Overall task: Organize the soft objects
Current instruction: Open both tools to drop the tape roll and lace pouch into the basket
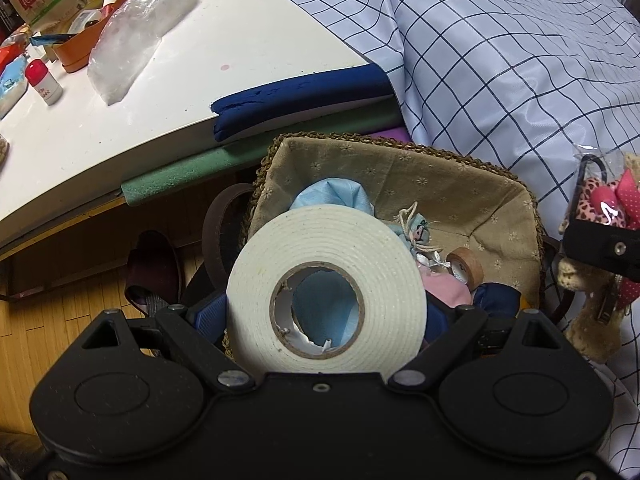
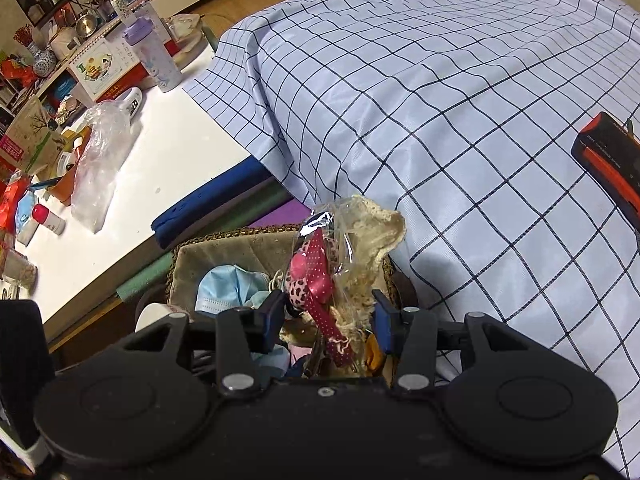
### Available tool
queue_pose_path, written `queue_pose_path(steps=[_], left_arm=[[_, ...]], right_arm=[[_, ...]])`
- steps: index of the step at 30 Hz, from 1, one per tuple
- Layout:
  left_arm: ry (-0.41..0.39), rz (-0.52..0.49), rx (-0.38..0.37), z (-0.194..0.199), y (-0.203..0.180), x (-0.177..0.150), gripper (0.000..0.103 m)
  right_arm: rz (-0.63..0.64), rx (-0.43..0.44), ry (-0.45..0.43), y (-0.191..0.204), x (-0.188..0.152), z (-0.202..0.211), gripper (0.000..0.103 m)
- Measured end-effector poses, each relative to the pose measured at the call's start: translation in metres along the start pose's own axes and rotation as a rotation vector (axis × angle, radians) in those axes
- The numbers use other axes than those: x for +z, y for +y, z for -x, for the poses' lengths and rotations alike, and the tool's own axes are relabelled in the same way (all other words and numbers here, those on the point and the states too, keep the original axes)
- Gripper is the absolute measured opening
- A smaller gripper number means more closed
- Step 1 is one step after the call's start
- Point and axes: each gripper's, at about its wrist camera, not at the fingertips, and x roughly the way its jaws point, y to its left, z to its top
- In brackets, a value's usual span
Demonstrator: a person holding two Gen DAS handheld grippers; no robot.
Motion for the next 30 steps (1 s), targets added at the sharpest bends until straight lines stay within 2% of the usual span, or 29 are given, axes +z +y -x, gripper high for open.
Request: queue_pose_path(steps=[5,7,8,16,19,22,30], left_arm=[[-0.012,0.000,-0.009,0.002,0.000,-0.001,0.089],[-0.013,0.006,-0.014,0.004,0.001,-0.001,0.089],[-0.010,0.011,-0.019,0.004,0.002,0.000,0.089],[0.009,0.003,-0.010,0.006,-0.001,-0.007,0.089],[0.006,-0.010,-0.005,0.011,-0.005,-0.013,0.090],[0.003,-0.029,-0.007,0.015,-0.009,-0.019,0.096],[-0.023,-0.024,-0.028,0.027,-0.011,-0.018,0.096]], right_arm=[[0.004,-0.001,-0.002,0.001,-0.001,-0.002,0.047],[0.007,-0.008,-0.019,0.002,-0.001,0.000,0.058],[0.009,-0.013,-0.028,0.002,-0.001,0.002,0.060],[0.004,-0.044,-0.048,-0.007,-0.009,0.014,0.060],[0.009,-0.062,-0.057,-0.013,-0.018,0.021,0.063],[0.007,-0.077,-0.061,-0.020,-0.029,0.028,0.066],[-0.038,-0.067,-0.067,-0.039,-0.050,0.046,0.068]])
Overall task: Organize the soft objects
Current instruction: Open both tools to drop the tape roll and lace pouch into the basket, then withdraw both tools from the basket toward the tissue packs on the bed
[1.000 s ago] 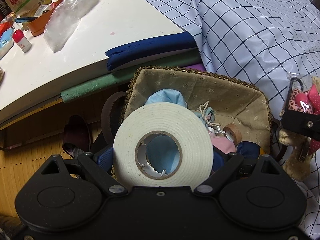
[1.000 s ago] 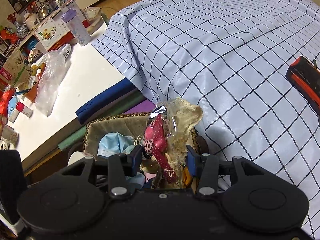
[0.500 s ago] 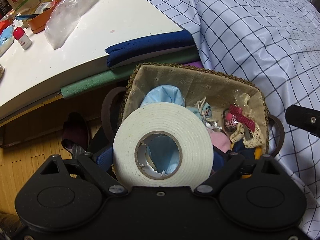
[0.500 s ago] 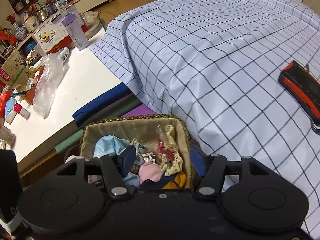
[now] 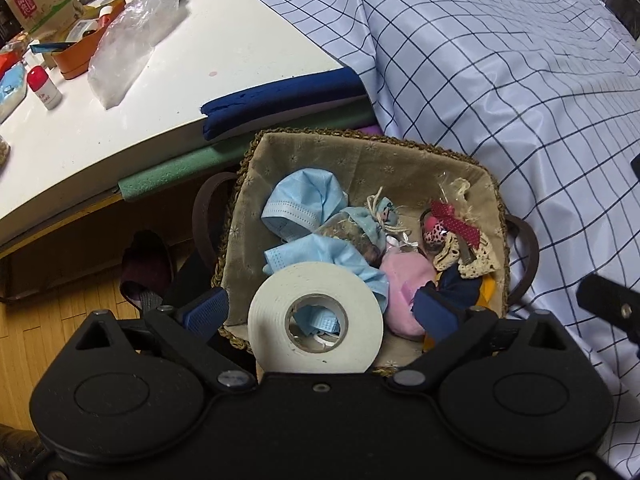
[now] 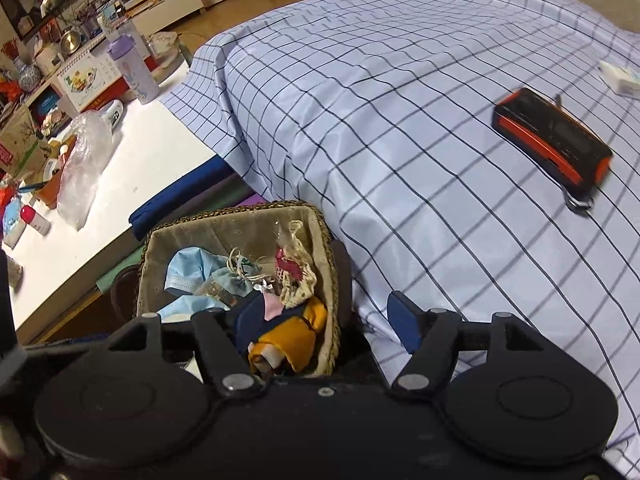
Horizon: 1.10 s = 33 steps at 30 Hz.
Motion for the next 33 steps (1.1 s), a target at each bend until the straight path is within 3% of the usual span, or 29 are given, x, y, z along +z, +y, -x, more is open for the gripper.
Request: queue_pose_path(steps=[15,33], left_arm=[[-0.012,-0.038,0.041,0.019,-0.012,-0.016,0.096],[-0.041,-0.182,0.023,0.043,-0.077,-0.031,0.096]], right_arm=[[-0.059,0.014,-0.043,-0.035,-0.020,0.033,0.076],[-0.156,-0.031,-0.098,-0.105,-0.031,0.068,0.081]])
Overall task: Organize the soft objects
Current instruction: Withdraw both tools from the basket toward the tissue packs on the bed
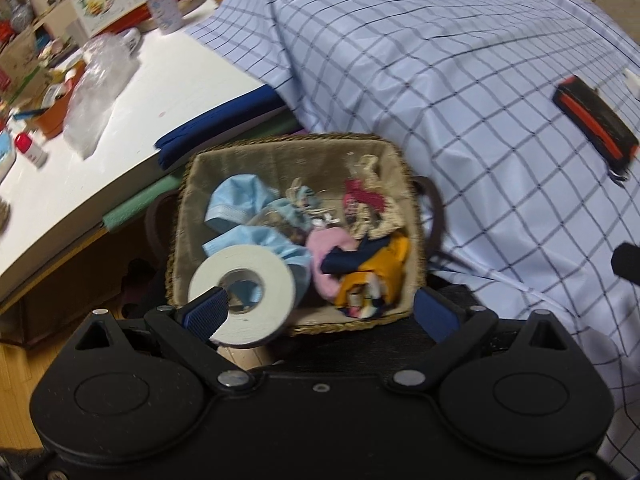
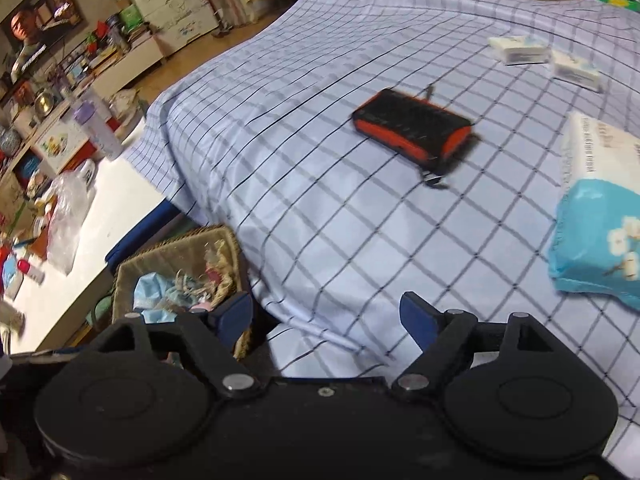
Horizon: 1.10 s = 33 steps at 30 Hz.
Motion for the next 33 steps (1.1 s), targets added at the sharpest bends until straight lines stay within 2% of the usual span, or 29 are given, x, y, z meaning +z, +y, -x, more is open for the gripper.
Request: queue_pose_path(steps=[11,19,27,33], left_arm=[[-0.021,-0.122,-0.058,0.017,-0.056,0.005,0.096],[-0.008,-0.227,-0.087,0.016,-0.102,0.010,0.096],[0.013,-0.295,-0.117,0.006,-0.137,0.015,0.096],[0.037,-0.312,-0.120,-0.004,-0.152,0.022,0.096]], right_arm=[[-0.119,-0.063,-0.056,-0.062,0.017,0.018,0.082],[-0.215,-0.149,-0.113,-0.119,0.044,0.038,0.082],[-0.322,-0.271,-0.163,-0.196,0.088,0.047,0.083],[-0.408,-0.291,-0.153,-0.254,0.136,0.023,0.083]])
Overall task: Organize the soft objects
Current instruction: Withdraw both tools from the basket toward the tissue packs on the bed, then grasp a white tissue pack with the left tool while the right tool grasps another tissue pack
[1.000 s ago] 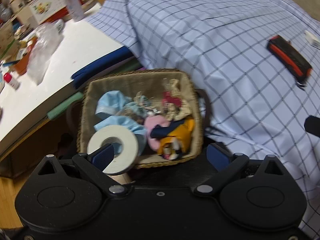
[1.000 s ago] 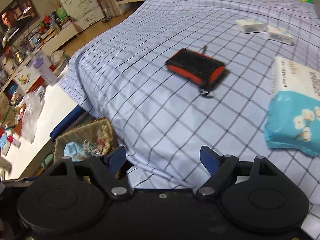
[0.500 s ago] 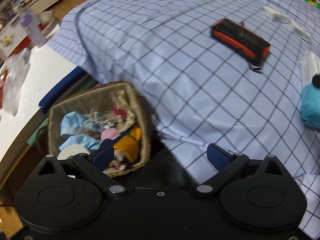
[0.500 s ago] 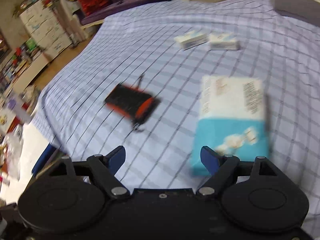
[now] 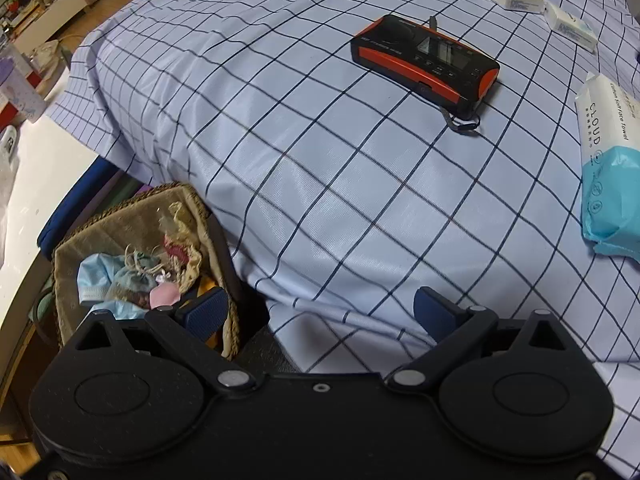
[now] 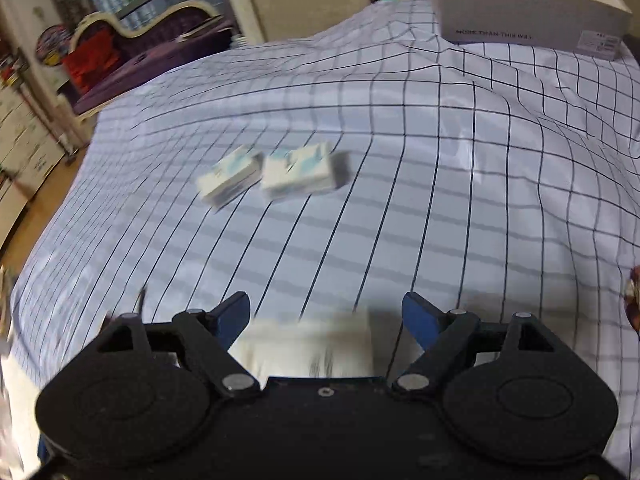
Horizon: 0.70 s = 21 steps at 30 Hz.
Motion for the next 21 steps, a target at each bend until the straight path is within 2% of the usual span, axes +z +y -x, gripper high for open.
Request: queue_pose_path(steps=[6,11,14,18,21], left_arm=[[0.003,-0.022,0.001,-0.005,-0.010,0.016,0.096],[-0.003,-0.032,-0.009,-0.007,-0.015,0.026,0.096],[0.006,-0.039,-0.018,-0.011,-0.018,0.029,0.096],[0.010,-0.036,-0.019,-0.014,-0.018,0.031,0.096],[0.013,-0.034,-0.021,-0.014,-0.016,0.031,0.096]], right_arm=[[-0.067,-0.023,0.033,0.000,0.060,-0.062,0.083],[-0.094,0.011,-0.037,0.009,0.101,-0.094,0.083],[-0.124,0.017,-0.051,0.014,0.126,-0.117,0.083],[-0.145,0.000,0.017,0.017,0.145,-0.150,0.082],[-0.107,-0.055,0.127,0.022,0.147,-0.174,0.072]])
